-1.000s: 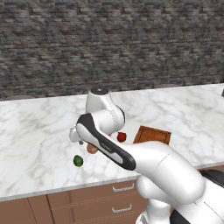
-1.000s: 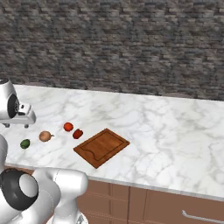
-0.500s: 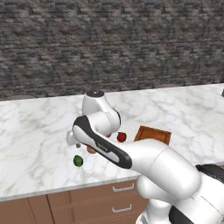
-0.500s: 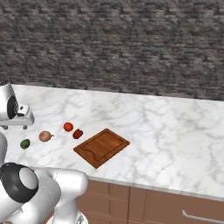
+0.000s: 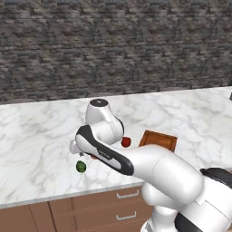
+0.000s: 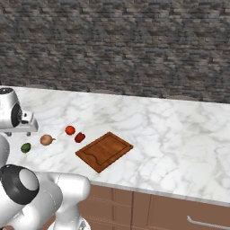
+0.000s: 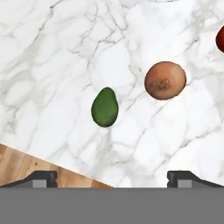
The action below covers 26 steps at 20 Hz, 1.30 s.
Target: Place the avocado, onion, tomato, and bell pepper on the cutting board.
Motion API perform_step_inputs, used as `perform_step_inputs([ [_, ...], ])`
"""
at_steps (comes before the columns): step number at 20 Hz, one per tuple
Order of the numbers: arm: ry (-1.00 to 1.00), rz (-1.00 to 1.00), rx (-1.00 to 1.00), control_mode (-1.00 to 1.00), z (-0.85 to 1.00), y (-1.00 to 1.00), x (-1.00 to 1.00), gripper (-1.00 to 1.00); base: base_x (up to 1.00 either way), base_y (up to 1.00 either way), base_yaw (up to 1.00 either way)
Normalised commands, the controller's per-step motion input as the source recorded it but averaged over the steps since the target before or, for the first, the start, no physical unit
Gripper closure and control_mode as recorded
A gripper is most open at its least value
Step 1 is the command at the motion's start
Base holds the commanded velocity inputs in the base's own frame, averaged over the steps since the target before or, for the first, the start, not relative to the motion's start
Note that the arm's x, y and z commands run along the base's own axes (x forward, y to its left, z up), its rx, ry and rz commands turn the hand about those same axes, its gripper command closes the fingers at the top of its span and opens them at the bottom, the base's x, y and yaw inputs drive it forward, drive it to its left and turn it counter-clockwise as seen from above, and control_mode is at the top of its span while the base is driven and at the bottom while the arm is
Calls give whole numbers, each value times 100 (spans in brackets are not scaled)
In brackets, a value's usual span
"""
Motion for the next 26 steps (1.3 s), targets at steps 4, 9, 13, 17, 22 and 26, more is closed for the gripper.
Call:
perform_step_inputs([
  [4,4,0,0,-100,-7,8,19,-100,0,0,0],
  [9,4,0,0,-100,0,17,16,-100,0,0,0],
  [13,5,0,0,-100,-1,13,13,-100,0,0,0],
  [17,1,0,0,-100,-2,15,10,-100,0,0,0],
  [22,0,0,0,-100,-15,13,8,-100,0,0,0],
  [26,0,0,0,-100,-25,7,16,-100,0,0,0],
])
